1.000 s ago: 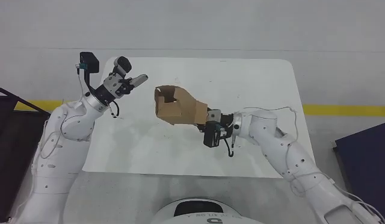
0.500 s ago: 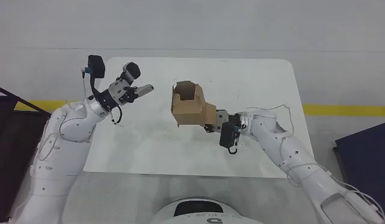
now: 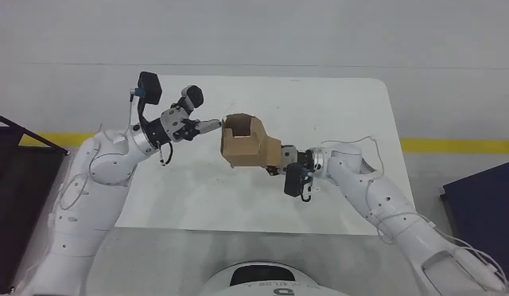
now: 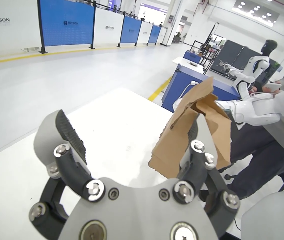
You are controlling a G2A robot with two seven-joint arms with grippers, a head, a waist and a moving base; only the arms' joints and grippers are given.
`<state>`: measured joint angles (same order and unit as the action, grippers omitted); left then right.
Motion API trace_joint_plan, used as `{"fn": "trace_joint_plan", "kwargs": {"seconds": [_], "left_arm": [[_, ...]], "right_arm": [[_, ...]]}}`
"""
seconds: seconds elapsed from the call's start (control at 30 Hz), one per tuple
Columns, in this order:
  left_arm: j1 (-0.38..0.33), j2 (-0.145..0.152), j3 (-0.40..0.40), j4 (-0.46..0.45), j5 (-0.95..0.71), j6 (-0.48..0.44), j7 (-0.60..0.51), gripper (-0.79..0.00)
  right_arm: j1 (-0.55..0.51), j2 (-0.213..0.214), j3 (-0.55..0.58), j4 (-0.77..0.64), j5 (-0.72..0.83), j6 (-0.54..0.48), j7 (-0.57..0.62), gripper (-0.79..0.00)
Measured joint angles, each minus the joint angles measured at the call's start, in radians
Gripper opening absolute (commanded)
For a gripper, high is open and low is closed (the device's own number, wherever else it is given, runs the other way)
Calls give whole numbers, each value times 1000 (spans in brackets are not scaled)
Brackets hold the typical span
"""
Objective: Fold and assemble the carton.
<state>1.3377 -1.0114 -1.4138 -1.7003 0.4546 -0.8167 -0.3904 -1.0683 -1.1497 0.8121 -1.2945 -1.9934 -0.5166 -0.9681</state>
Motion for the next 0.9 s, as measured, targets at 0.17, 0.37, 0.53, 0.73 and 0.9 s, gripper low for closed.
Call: {"fn": "trace_joint_plan", "kwargs": {"seconds": [0.17, 0.37, 0.53, 0.73, 0.9], "left_arm": [[-8, 0, 18, 8, -5, -14, -13, 0], [-21, -1, 46, 25, -9, -17, -28, 0], [-32, -1, 76, 40, -50, -25, -58, 0], [-43, 2, 104, 58, -168, -8, -116, 0], [-54, 10, 108, 72, -253, 46, -217, 0]], "right_arm": [[0, 2, -3, -10, -7, 1, 7, -785], [3, 4, -9, -19, -12, 3, 16, -785], [7, 4, -15, -23, -18, 8, 25, -785], [12, 5, -18, -25, -21, 8, 45, -785], [14, 7, -16, -29, -17, 8, 53, -785]]}}
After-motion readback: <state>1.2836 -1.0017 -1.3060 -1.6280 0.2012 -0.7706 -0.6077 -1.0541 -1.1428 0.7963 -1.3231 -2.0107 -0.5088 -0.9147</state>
